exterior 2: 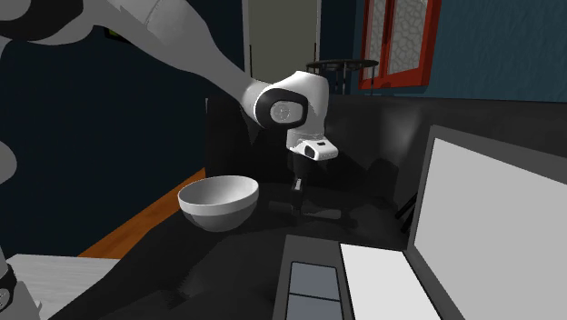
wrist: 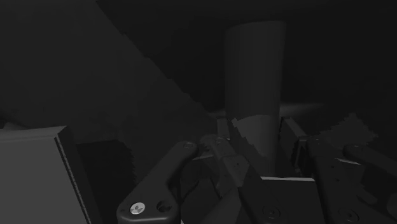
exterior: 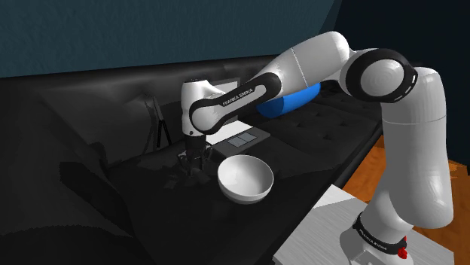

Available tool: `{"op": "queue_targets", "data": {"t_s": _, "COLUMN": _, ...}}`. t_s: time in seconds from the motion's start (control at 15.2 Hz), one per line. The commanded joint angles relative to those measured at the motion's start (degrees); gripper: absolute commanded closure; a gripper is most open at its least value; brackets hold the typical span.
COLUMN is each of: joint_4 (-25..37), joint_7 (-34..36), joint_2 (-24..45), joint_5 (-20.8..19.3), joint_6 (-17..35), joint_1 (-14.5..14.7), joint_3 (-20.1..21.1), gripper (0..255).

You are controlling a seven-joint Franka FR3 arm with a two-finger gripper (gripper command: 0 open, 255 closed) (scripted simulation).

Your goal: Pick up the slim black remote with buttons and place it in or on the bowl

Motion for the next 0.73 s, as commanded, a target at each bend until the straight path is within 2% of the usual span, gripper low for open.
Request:
{"op": "queue_targets", "data": {"t_s": 0.0, "joint_4": 0.0, "joint_7": 0.1, "joint_2": 0.2, "joint_5": 0.0, "joint_6": 0.1, "joint_1": 0.1, "joint_3": 0.0, "gripper": 255}}
{"op": "queue_targets", "data": {"t_s": 0.66, "joint_4": 2.9, "joint_7": 0.1, "joint_2": -3.3, "joint_5": 0.8, "joint_6": -6.3, "joint_1": -0.3, "joint_3": 0.4, "gripper": 255}}
